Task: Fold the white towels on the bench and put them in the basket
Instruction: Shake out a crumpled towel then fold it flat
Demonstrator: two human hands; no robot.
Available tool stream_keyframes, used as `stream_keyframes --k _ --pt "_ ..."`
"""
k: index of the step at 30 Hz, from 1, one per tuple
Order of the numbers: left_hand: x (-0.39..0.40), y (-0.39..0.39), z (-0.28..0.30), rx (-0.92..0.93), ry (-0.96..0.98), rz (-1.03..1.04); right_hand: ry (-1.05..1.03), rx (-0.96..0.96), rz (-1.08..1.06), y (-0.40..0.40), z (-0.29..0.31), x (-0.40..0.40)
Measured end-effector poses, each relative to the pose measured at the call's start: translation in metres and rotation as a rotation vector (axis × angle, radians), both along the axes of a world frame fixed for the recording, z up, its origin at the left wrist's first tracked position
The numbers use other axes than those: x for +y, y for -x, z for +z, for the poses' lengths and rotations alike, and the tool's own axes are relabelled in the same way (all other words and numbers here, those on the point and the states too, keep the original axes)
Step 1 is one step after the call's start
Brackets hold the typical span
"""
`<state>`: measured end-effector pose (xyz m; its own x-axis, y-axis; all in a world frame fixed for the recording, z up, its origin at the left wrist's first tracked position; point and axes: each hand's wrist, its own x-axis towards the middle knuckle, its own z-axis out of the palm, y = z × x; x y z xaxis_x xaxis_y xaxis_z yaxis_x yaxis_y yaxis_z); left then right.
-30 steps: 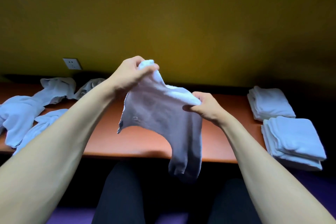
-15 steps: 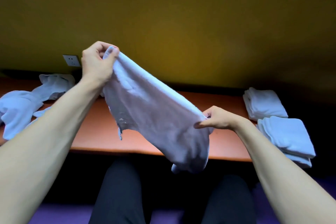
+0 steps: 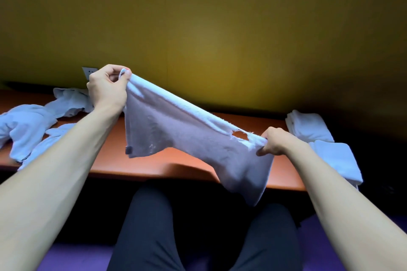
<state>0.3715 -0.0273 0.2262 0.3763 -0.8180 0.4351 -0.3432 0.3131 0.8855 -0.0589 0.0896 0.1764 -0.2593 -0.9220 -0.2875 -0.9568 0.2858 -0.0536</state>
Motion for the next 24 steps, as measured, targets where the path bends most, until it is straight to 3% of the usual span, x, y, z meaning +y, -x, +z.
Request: stream_keyframes --k 5,8,11,19,21,24 --pt "0.021 -0.016 0.001 0.020 -0.009 0.070 0.044 0.175 -0.134 0.004 -0.006 0.031" --pt "0.030 -0.031 -0.001 0.068 -0.003 0.148 0.070 0.187 -0.246 0.023 -0.017 0.055" --pt "0.038 -0.046 -0.010 0.145 -0.025 0.150 0.179 0.028 -0.299 0.048 -0.031 0.075" --pt "0.012 -0.053 -0.070 0.219 -0.134 0.200 0.646 -0.712 -0.571 0.062 -0.047 0.048" --pt "-0.017 -0.058 -0.100 0.190 -0.163 0.202 0.722 -0.779 -0.588 0.064 -0.060 0.020" --pt "-0.056 -0.049 -0.135 0.145 -0.238 0.244 0.778 -0.733 -0.649 0.068 -0.086 -0.027"
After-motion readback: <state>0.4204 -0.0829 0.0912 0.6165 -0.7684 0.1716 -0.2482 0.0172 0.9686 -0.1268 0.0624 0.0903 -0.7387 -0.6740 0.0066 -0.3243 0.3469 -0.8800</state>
